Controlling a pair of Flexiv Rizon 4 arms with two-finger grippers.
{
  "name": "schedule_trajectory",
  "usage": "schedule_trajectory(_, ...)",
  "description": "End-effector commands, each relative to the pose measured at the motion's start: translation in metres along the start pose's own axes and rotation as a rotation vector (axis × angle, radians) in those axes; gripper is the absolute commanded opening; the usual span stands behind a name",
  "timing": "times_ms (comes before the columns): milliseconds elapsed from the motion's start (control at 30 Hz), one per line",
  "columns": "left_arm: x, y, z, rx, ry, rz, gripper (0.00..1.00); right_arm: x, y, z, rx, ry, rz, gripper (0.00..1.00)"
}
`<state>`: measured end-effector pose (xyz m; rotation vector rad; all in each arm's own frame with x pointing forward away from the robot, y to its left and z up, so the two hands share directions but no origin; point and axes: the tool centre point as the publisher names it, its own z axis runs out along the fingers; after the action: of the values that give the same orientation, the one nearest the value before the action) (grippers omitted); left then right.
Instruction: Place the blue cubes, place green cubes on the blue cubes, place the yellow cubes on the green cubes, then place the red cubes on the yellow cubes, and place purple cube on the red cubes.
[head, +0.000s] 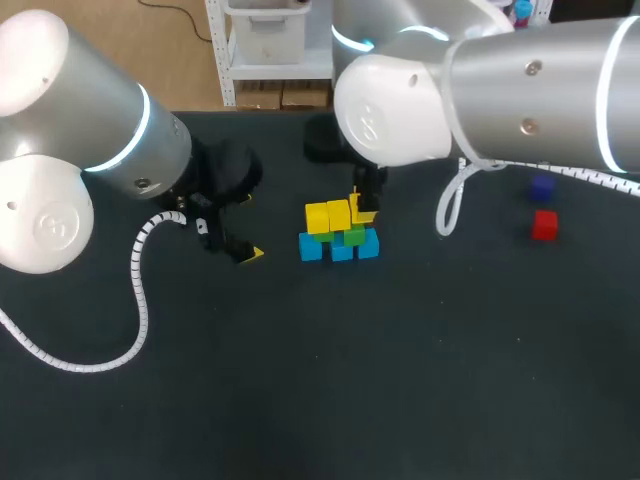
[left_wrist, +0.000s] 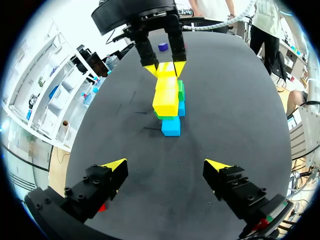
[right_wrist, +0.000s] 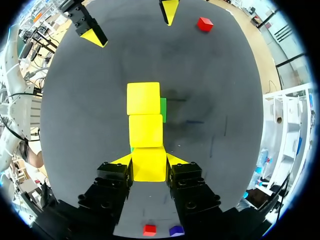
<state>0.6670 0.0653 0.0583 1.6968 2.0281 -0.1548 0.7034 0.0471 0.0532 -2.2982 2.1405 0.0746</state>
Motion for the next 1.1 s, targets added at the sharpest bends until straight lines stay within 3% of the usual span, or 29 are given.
schedule_trajectory(33, 0.0013, 0.0012, 0.0002, 0.004, -0.005, 0.003, 1.00, -0.0008, -0.0021, 0.0002, -0.003, 0.000, -0.001, 0.00)
schedule_trajectory(1100, 0.0013, 0.0012, 0.0002, 0.004, -0.005, 0.003, 1.00, -0.0035, -0.0003, 0.0015, -0.011, 0.028, 0.014, 0.00)
